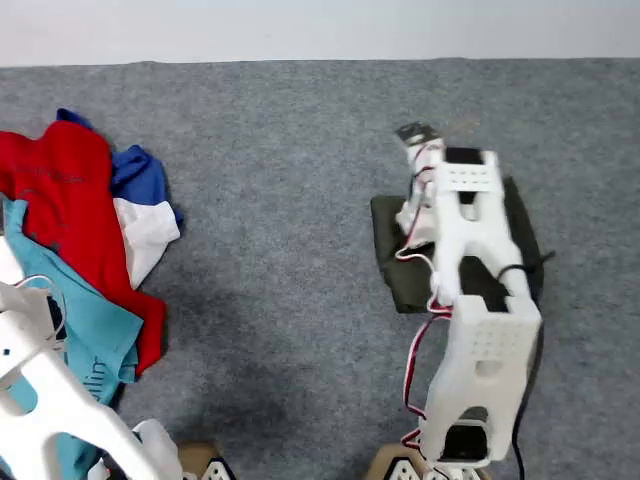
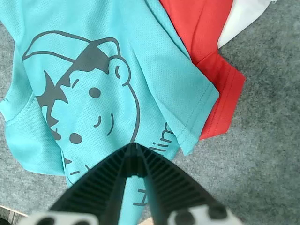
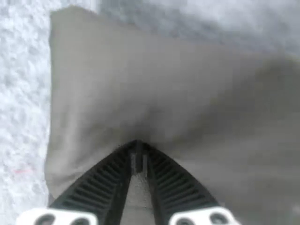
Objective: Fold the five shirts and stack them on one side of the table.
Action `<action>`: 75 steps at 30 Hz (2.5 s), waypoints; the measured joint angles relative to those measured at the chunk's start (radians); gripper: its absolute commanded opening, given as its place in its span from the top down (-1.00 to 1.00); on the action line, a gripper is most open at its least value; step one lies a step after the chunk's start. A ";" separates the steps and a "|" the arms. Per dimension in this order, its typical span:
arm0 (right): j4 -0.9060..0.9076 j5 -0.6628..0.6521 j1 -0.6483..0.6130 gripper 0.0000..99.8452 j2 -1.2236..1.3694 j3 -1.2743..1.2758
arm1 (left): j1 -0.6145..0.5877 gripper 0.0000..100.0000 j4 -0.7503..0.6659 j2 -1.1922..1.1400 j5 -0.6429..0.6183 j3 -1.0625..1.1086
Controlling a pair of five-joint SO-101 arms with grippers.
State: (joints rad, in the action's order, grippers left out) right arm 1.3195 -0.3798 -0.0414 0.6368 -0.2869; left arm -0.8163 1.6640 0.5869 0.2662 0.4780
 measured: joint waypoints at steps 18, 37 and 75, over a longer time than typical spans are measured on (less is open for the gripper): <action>0.347 0.003 -0.048 0.98 -0.094 -0.100 | 0.000 1.00 0.000 0.000 0.035 0.000; 0.167 0.003 0.011 0.98 -0.138 0.232 | 0.000 1.00 -0.008 0.000 0.052 0.000; 0.339 1.054 0.032 0.98 -0.612 0.276 | 0.000 1.00 -0.015 0.000 0.054 0.000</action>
State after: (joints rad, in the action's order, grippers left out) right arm 1.6586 0.6743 -0.0092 0.0245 -0.0107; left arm -0.8163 1.6487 0.5869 0.3199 0.4780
